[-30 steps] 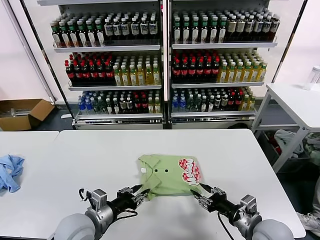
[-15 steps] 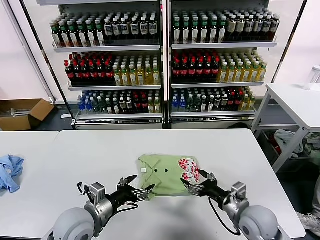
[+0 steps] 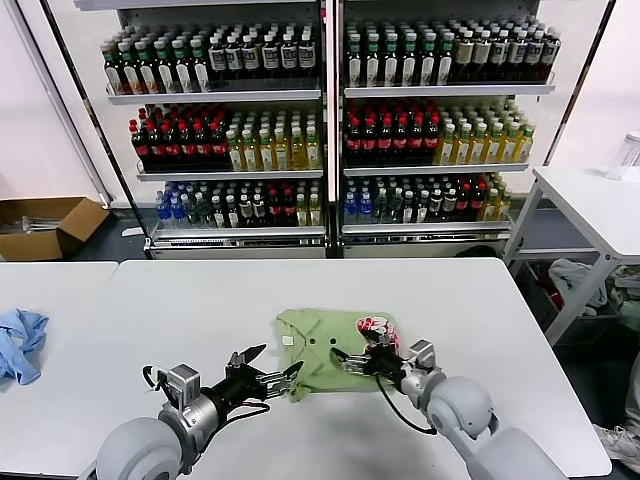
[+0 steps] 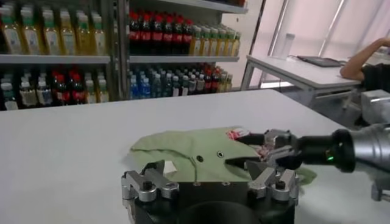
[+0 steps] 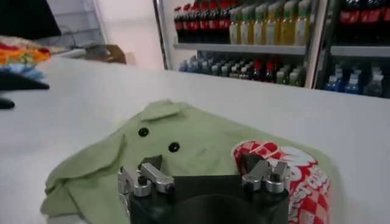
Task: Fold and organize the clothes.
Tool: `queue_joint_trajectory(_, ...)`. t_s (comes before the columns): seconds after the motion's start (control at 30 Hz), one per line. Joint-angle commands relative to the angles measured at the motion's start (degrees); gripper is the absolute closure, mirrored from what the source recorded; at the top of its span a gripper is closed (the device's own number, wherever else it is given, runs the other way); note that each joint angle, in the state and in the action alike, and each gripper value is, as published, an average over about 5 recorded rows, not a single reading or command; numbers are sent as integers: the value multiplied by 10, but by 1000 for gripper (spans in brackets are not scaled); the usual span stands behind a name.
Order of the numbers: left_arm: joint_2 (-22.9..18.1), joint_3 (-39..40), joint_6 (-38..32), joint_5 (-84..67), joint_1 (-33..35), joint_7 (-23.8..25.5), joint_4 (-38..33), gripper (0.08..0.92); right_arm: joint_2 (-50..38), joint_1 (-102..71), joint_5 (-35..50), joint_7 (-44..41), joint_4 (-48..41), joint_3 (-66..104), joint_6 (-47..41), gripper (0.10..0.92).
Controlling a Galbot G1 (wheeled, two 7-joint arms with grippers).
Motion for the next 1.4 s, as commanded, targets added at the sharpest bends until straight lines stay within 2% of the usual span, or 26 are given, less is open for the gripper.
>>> queue_joint_trajectory(0.03, -1, -12, -1, 1, 9, -1, -4, 177, -3, 64, -35, -11, -51, -74, -27, 203)
queue_joint_trajectory(0.23, 0, -12, -2, 0, 5, -1, -5, 177, -27, 41, 23, -9, 55, -12, -1, 203)
queue_joint_trajectory(0.4, -7, -28, -9, 3, 6, 1, -3, 177, -35, -10, 22, -1, 93, 52, 52, 203)
queue_joint_trajectory(0.73, -36, -151, -42, 20, 35, 24, 7, 177, -29, -225, -10, -14, 162, 344, 141, 203)
queue_joint_trajectory(0.93, -108, -210, -82, 71, 54, 42, 23, 177, 5, -310, -17, -29, 181, 420, 174, 203)
queue_joint_trajectory(1.17, -195, -282, -126, 135, 138, 63, -6, 177, 51, -394, -17, -44, 195, 485, 236, 203)
queue_joint_trajectory(1.4, -253, -330, -164, 200, 176, 93, -14, 177, 83, -444, -21, -48, 188, 501, 264, 203)
